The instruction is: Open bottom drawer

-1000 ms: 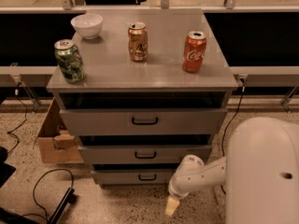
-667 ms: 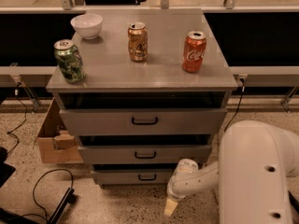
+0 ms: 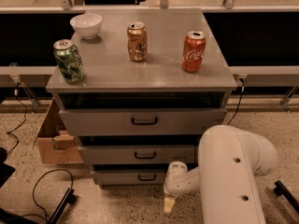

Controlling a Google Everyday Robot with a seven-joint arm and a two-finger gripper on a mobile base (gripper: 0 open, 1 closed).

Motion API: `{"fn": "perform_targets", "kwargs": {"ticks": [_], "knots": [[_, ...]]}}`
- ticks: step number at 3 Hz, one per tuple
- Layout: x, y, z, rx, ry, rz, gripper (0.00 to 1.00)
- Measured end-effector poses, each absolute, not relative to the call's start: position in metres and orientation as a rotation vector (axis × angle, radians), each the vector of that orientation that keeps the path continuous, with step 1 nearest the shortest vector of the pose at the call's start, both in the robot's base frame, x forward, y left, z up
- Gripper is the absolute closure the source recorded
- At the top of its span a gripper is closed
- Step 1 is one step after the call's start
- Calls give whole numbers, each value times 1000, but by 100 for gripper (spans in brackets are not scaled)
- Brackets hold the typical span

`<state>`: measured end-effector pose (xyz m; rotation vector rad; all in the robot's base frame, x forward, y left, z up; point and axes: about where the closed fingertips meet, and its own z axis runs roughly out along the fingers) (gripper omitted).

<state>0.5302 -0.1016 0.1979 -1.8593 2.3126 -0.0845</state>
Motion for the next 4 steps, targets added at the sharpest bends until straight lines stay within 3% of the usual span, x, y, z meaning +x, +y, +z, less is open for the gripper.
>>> {"fn": "perform_targets", "kwargs": {"ticks": [4], "knots": [[582, -118, 214, -1950, 2206, -334, 0]]}}
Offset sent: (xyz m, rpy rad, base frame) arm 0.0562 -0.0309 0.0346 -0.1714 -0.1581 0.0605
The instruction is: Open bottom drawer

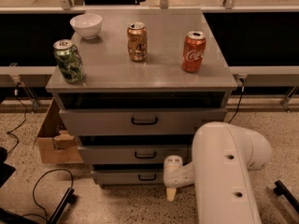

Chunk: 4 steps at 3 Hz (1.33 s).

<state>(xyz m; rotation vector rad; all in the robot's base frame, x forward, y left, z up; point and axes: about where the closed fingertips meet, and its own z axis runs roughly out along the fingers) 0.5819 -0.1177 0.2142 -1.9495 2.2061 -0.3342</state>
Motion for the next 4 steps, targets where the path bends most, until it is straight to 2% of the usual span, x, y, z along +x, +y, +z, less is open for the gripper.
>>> {"fn": "perform_targets", "kwargs": {"ticks": [1, 2, 4], "knots": [[593, -114, 209, -1968, 2201, -319, 0], [593, -112, 197, -1981, 2223, -265, 17], [545, -108, 170, -1984, 2311, -118, 63]]}}
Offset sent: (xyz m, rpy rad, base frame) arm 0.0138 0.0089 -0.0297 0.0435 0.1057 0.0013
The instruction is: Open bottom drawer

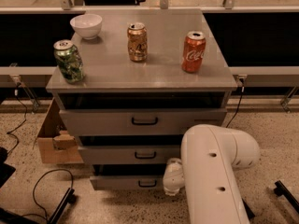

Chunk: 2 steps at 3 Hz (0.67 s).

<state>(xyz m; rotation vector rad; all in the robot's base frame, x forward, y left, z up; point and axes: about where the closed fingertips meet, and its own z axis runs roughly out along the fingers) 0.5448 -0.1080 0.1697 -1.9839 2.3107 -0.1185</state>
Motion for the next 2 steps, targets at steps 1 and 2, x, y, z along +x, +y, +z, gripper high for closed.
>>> {"fn": "perform_targets", "kwargs": {"ticks": [1, 2], "knots": [[545, -108, 171, -1984, 2311, -118, 87], [545, -108, 179, -1984, 2311, -118, 86]]}}
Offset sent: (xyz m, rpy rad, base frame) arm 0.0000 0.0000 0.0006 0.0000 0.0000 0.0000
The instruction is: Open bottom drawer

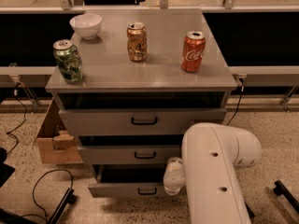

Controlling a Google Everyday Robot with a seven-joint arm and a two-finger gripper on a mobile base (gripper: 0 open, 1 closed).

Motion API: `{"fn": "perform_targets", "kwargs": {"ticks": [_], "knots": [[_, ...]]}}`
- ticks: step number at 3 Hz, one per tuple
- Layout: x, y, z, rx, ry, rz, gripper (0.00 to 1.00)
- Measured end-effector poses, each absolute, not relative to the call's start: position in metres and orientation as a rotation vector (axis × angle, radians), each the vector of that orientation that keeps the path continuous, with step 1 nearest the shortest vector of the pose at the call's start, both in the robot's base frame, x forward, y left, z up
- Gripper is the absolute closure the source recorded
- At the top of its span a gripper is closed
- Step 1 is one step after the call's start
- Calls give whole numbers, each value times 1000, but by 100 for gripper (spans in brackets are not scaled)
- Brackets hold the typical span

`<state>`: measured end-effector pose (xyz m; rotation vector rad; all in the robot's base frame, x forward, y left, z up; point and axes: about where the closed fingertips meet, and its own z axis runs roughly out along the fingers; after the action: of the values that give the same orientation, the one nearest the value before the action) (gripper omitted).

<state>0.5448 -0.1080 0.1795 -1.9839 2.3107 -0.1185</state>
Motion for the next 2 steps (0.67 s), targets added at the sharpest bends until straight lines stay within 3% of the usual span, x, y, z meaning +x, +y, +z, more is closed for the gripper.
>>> {"fn": "perform_targets", "kwargs": {"ticks": [1, 2], "knots": [[545, -108, 184, -1984, 2311, -119, 63], [545, -108, 186, -1984, 2311, -118, 31]]}}
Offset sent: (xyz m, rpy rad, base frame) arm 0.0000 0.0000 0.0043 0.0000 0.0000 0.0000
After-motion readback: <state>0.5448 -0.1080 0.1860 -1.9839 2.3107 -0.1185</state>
